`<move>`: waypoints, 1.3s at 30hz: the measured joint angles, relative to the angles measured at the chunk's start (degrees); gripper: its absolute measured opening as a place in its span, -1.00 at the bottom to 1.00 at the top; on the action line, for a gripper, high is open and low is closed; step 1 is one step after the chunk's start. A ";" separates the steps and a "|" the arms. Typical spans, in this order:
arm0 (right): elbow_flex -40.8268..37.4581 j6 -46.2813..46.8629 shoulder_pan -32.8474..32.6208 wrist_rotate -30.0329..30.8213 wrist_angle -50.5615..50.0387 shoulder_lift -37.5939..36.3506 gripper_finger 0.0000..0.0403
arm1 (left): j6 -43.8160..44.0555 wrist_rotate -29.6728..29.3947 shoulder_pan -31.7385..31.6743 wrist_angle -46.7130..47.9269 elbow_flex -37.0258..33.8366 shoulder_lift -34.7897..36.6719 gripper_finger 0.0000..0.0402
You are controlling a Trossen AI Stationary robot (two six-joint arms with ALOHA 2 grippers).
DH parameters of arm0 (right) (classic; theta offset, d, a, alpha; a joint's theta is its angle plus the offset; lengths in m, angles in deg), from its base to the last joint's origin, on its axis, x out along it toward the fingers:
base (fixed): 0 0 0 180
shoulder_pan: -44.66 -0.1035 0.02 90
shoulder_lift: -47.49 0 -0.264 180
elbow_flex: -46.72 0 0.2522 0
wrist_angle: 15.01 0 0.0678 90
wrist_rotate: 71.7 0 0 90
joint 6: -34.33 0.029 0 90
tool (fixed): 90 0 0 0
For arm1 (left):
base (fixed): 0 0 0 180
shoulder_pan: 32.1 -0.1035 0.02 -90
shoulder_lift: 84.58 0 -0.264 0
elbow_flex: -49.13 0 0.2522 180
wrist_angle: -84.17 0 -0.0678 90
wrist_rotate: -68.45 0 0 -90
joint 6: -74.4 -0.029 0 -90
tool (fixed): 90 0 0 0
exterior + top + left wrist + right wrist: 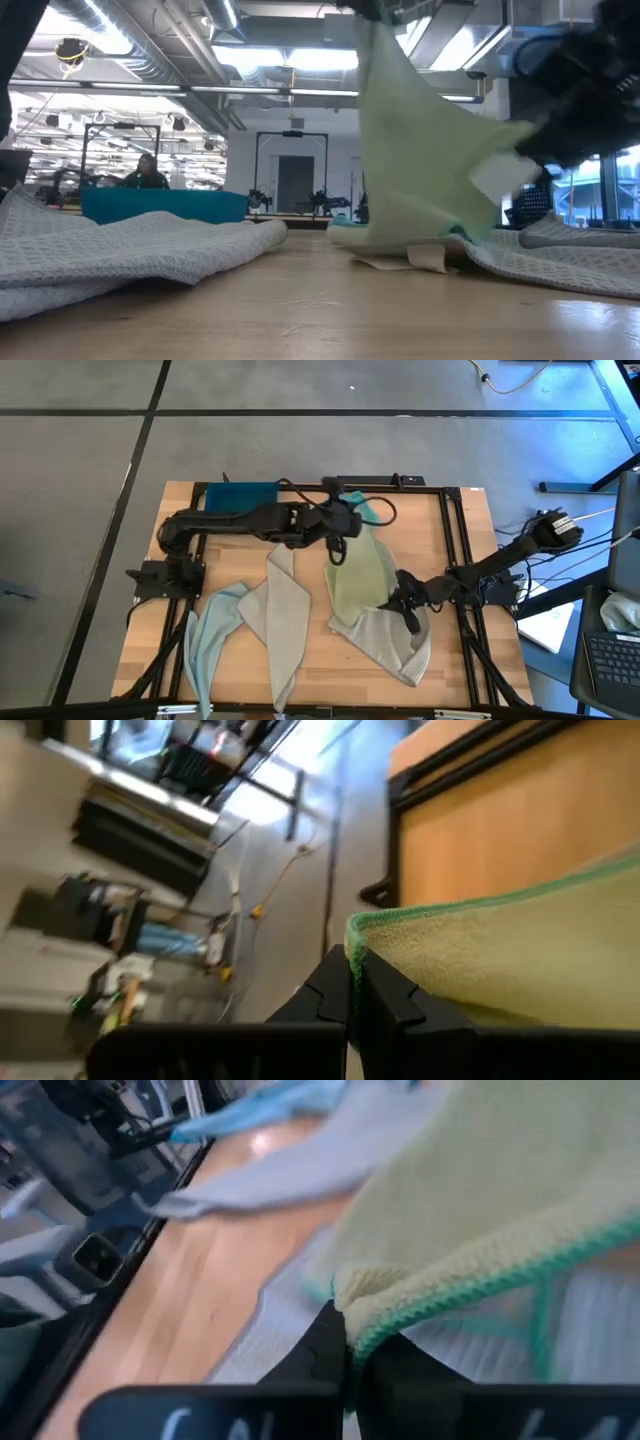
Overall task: Fold microfiber towels
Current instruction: Fold the green towel
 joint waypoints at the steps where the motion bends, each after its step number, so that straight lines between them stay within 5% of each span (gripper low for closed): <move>1: 1.43 -2.49 1.10 1.49 -2.39 -0.66 -0.98 | 0.49 -1.29 0.15 0.63 0.02 1.06 -1.00; 10: 24.95 -22.80 8.06 25.47 -44.22 -3.42 -0.98 | 11.98 -6.38 0.13 11.19 0.08 7.87 -1.00; 18: 39.40 -35.06 11.39 45.71 -60.69 -3.45 -0.98 | 18.48 -13.77 -0.34 21.95 -1.17 7.06 -1.00; 30: 45.81 -52.71 21.15 47.06 -62.17 -3.64 -0.98 | 19.45 -17.48 -5.49 22.01 -2.65 7.54 -1.00; 39: 45.83 -60.02 21.96 42.93 -62.82 -10.72 -0.98 | 23.22 -16.57 -5.47 27.25 -2.65 7.54 -1.00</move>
